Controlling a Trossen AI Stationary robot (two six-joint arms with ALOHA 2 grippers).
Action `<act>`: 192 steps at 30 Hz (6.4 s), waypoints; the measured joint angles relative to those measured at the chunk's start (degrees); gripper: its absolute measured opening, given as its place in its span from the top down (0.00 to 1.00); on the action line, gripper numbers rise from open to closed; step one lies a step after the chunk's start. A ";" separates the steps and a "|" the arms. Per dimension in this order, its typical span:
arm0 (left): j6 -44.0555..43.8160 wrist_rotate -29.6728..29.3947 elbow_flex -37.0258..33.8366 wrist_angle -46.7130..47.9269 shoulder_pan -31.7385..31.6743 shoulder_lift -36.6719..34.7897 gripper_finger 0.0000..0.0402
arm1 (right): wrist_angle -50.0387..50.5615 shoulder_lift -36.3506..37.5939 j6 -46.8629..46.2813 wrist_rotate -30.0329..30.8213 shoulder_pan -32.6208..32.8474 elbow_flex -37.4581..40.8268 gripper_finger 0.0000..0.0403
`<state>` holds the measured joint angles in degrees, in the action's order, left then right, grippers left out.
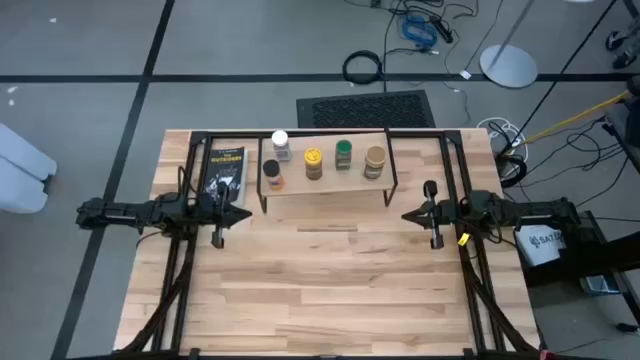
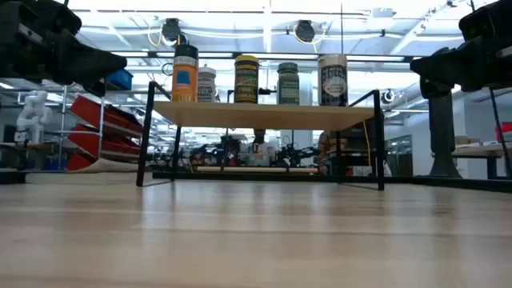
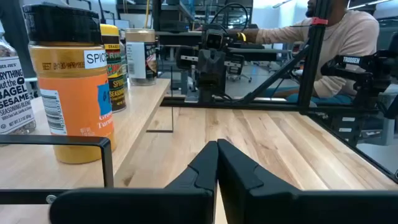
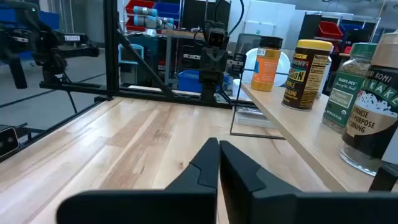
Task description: Shelf spices
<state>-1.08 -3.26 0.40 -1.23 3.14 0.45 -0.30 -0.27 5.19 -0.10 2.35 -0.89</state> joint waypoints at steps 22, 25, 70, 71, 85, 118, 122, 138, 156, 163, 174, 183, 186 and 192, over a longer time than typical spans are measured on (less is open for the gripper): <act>0.00 0.00 0.00 0.00 -0.02 0.00 0.96 | 0.00 0.00 0.00 0.00 0.00 -0.02 1.00; 0.00 0.01 0.02 0.00 0.00 0.00 0.96 | 0.00 0.00 0.00 0.00 0.00 -0.02 1.00; 0.00 0.01 0.01 0.00 -0.02 0.01 0.96 | 0.00 -0.02 0.00 0.00 0.02 -0.01 1.00; 0.00 0.00 0.00 0.00 -0.02 0.02 0.96 | 0.00 -0.01 0.00 0.00 0.02 -0.01 1.00; 0.00 0.01 0.01 0.00 -0.02 0.00 0.96 | 0.00 -0.02 0.00 0.00 0.00 0.00 1.00; 0.00 0.00 0.01 0.00 -0.01 0.02 0.96 | 0.00 -0.02 0.00 0.02 0.00 -0.02 1.00; 0.00 0.01 0.01 0.00 -0.01 0.01 0.96 | -0.01 0.00 0.00 0.00 0.02 0.00 1.00; 3.11 0.00 0.00 0.00 -0.02 0.02 0.96 | 0.00 0.00 0.00 0.00 0.00 -0.02 1.00; 3.08 0.00 0.01 -0.03 -0.01 0.00 0.96 | -3.01 -0.02 1.83 0.08 0.02 -0.04 1.00; 3.04 0.00 0.00 -0.20 0.00 0.01 0.96 | 1.17 -2.18 -0.05 3.51 0.00 -7.20 1.00; 3.02 -0.35 0.00 -0.65 0.00 0.00 0.96 | 11.88 -16.11 0.33 6.62 0.00 -32.63 1.00; 3.02 -0.31 0.00 -1.11 -0.02 0.00 0.96 | 19.69 -32.77 1.34 11.78 0.00 -54.93 1.00; 3.02 -0.29 0.00 -1.15 -0.02 0.02 0.96 | 19.62 -37.63 1.50 12.37 -0.02 -59.40 1.00; 3.00 -0.24 0.00 -1.25 0.00 0.00 0.96 | 18.06 -45.36 3.91 12.37 -0.02 -63.84 1.00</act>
<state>1.91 -3.51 0.40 -2.48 3.14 0.45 17.76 -45.63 9.10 12.27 2.33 -64.72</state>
